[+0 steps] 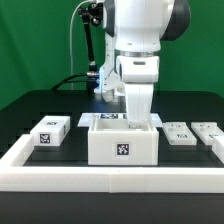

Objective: Assemble cabinet

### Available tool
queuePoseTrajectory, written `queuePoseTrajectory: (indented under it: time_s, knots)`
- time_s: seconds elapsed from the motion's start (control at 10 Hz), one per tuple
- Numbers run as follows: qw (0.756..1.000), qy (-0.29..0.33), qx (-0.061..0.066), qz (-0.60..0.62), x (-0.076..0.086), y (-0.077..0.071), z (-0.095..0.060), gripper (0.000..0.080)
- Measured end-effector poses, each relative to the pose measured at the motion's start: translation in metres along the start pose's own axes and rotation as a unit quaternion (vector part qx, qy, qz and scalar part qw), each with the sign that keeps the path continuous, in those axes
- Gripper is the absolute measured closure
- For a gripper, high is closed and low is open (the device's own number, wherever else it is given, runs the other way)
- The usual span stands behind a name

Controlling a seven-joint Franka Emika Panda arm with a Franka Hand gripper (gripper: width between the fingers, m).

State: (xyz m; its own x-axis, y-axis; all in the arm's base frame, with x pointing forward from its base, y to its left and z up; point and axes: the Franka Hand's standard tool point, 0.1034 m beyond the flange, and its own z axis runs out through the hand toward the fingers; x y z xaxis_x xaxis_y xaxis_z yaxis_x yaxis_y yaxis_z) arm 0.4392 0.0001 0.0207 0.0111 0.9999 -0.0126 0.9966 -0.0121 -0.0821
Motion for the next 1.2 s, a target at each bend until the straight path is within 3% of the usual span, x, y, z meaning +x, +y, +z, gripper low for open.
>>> queuePoseTrajectory:
  time_s: [0.4,0.7,1.0,1.2]
  knots:
    - [1.0,0.0,-0.001,0.0,0.0,0.001,0.0,0.0758]
    - [1.0,0.003,-0.014,-0.004,0.006,0.03,-0.003,0.0758]
    - [1.0,0.01,-0.026,0.002,0.031,0.047,-0.003,0.0758]
    - [1.0,0.011,-0.022,0.011,0.054,0.054,-0.005,0.0758]
